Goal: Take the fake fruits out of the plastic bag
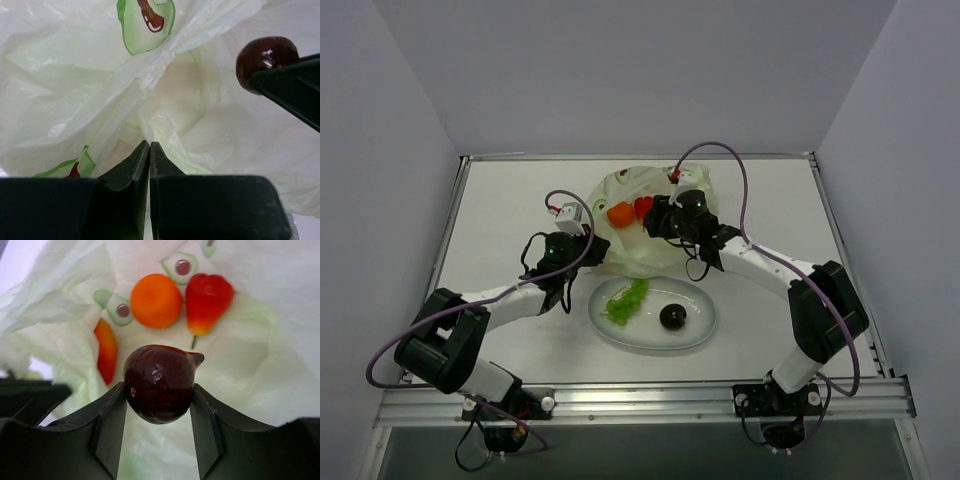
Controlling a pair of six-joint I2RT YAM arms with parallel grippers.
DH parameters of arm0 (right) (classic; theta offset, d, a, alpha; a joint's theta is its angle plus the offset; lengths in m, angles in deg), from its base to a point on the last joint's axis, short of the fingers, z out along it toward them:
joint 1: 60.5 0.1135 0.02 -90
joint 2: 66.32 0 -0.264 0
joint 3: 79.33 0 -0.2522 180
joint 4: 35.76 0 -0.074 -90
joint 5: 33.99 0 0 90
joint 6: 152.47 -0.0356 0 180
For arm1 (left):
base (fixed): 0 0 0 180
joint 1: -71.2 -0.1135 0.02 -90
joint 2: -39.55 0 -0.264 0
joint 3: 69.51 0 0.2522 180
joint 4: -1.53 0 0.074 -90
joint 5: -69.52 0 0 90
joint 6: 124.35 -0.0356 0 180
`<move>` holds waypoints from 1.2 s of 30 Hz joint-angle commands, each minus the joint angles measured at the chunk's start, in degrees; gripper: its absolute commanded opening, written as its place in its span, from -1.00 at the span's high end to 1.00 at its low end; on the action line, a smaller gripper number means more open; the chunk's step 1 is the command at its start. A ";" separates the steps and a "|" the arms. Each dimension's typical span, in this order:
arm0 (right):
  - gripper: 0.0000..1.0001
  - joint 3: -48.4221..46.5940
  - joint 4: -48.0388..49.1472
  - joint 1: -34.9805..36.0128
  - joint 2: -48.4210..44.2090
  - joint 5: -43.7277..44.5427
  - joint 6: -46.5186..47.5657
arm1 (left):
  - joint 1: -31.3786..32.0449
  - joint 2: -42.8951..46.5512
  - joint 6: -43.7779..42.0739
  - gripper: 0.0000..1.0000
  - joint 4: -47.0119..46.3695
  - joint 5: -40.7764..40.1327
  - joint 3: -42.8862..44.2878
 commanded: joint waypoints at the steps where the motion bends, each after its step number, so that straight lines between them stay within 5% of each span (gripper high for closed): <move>1: 0.58 1.55 -2.74 2.22 -7.50 -8.01 1.13 | -0.08 2.12 -0.83 0.95 -1.86 -0.02 0.78; 12: 0.53 12.36 -18.39 12.42 -19.98 -9.52 7.03 | -0.08 1.68 -0.83 0.95 -1.95 0.07 0.96; 25: 0.44 14.66 -19.63 16.20 -16.47 1.82 1.83 | -0.08 2.03 -0.74 0.95 -1.95 0.24 0.87; 28: 0.31 14.57 -21.11 16.73 -15.59 2.26 1.83 | -0.08 2.30 -0.74 0.95 -1.95 0.24 0.79; 31: -0.12 14.83 -21.73 17.17 -15.77 6.91 2.18 | -0.08 2.56 -0.74 0.95 -1.86 0.15 0.70; 32: -0.41 14.48 -21.74 17.26 -16.73 7.53 2.45 | -0.08 2.65 -0.74 0.95 -1.86 0.15 0.70; 36: -0.55 10.71 -21.74 17.17 -19.72 5.87 4.20 | -0.08 2.47 -0.57 0.95 -2.03 0.15 0.70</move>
